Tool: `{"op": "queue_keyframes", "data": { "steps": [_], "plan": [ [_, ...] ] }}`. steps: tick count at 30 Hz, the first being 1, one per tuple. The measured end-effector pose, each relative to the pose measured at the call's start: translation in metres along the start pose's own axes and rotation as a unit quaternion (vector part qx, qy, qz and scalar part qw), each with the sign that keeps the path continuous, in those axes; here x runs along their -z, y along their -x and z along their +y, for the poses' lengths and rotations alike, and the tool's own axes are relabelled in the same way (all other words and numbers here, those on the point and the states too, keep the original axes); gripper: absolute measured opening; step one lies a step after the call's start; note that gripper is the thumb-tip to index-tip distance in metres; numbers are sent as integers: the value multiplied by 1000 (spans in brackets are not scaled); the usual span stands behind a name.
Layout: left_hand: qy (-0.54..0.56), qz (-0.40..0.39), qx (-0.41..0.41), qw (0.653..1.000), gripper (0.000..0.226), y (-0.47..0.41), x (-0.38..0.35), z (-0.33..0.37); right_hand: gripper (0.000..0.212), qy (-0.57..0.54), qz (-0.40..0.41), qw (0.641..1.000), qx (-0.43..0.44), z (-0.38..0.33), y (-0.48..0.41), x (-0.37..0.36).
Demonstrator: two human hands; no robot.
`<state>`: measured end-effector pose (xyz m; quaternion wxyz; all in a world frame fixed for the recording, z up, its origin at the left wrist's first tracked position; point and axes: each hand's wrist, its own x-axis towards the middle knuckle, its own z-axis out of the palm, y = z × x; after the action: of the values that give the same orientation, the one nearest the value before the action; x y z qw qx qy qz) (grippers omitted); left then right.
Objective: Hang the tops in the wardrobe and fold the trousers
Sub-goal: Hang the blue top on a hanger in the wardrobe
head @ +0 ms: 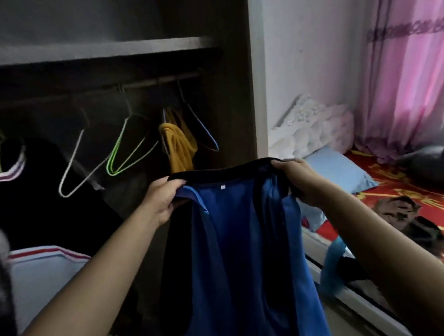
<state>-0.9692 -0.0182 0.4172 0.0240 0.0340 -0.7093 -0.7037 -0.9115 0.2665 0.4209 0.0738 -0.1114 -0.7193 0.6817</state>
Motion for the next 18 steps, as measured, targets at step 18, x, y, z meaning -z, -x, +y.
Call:
{"op": "queue_keyframes", "data": {
  "steps": [18],
  "plan": [
    [-118,313,-17,942,40,-21,124,-21,39,294,-415,861,-7,30,-68,-172]
  ]
}}
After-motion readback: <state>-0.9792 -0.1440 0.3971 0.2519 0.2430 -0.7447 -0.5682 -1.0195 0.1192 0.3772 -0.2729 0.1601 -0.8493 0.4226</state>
